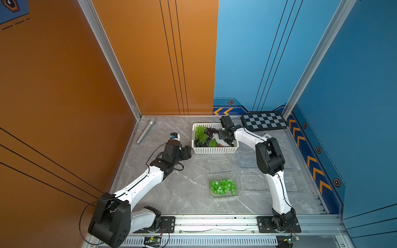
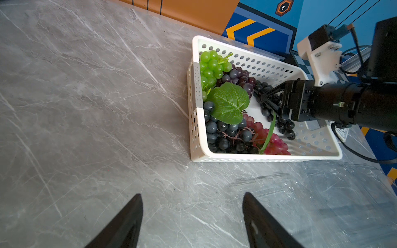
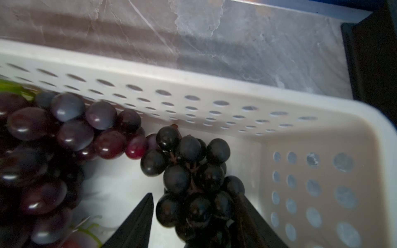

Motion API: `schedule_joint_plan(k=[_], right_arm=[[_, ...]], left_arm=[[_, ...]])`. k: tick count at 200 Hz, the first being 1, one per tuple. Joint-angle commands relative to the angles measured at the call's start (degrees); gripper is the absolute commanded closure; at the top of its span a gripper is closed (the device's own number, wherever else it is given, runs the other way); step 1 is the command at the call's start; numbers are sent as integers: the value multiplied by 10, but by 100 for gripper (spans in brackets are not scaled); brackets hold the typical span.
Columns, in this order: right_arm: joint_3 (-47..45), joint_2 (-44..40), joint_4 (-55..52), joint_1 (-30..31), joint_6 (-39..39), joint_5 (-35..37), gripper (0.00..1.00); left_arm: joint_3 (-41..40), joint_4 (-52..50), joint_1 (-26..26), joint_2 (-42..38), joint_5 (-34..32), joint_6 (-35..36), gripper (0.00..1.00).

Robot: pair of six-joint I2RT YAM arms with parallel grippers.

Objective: Pack grapes into containers
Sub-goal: Pick up the grape from the basket.

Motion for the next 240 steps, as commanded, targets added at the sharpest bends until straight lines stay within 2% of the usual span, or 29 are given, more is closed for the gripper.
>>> schedule_joint_plan(k=[1,61,73,85,136,158,240], right_arm=[[31,24,-35,0,-15,18,38],[61,57,-53,0,-14,0,38],[62,60,-53,-1,-12,-1,40],[63,64,-53,-2,-10,-3,48],[59,54,-53,-2,-13,-8,90],[50,32,-53,-1,-19,-1,100],[13,-92,-40,22,-46,23,100]], left_arm=[[11,-6,6,-2,10,11,26],[16,-8,12,3,19,14,26],[20,-14,13,4,21,16,26],[26,-21,14,4,21,19,26],[30,-31,14,-1,15,20,26],[31,-36,13,-4,14,21,26],[39,-48,13,-27,12,23,26]])
